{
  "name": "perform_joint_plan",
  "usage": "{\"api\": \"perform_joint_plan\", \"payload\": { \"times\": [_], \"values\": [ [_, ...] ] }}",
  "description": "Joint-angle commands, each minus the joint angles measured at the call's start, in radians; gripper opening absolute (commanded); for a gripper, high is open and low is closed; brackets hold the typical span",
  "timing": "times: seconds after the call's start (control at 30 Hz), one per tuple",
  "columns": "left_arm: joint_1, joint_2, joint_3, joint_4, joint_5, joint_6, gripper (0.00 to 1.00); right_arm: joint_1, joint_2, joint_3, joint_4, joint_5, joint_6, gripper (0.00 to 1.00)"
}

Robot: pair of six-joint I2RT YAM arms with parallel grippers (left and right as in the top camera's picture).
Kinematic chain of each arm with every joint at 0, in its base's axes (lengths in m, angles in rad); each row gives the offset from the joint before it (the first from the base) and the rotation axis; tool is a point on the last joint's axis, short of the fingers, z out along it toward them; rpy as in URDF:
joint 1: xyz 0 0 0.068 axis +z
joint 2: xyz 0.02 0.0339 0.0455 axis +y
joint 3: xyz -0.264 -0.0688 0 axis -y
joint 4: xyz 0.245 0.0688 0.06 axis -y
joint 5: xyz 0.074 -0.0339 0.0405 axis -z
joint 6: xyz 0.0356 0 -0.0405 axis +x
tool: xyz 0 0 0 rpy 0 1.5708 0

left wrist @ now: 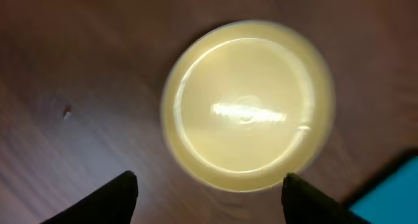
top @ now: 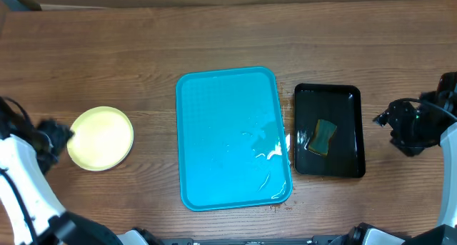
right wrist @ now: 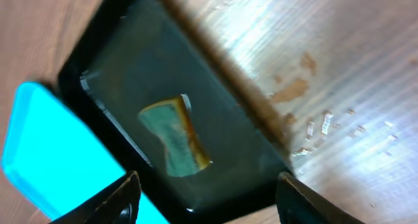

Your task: Clean dirty plates on tray and stack at the side

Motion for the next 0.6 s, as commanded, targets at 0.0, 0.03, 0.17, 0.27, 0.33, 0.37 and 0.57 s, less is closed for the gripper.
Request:
{"api": "perform_joint_plan", "payload": {
  "times": [0.0, 0.03, 0.17, 0.27, 0.33, 0.37, 0.57],
  "values": [
    [-0.125, -0.091, 0.188, -0.088, 0.230, 0.183, 0.77, 0.064, -0.073, 0.013, 0.026, -0.068, -0.067, 0.69],
    [-0.160, -0.104, 0.207, -0.105, 0.229, 0.203, 0.78, 0.082, -0.089, 0.013, 0.031, -0.069, -0.074, 0.69],
    [-0.386, -0.177, 0.235, -0.133, 0.228, 0.288, 0.79, 0.200, -0.174, 0.013, 0.051, -0.068, -0.092, 0.72],
    [-0.574, -0.198, 0.235, -0.132, 0.200, 0.324, 0.81, 0.287, -0.206, 0.013, 0.053, -0.063, -0.092, 0.74],
    [-0.664, -0.198, 0.235, -0.143, 0.180, 0.324, 0.84, 0.328, -0.207, 0.013, 0.045, -0.064, -0.108, 0.74],
    [-0.707, -0.196, 0.234, -0.148, 0.173, 0.324, 0.85, 0.346, -0.206, 0.013, 0.038, -0.063, -0.119, 0.74],
    [-0.924, -0.197, 0.233, -0.169, 0.173, 0.348, 0.98, 0.471, -0.208, 0.013, 0.027, -0.072, -0.206, 0.91]
  ]
}}
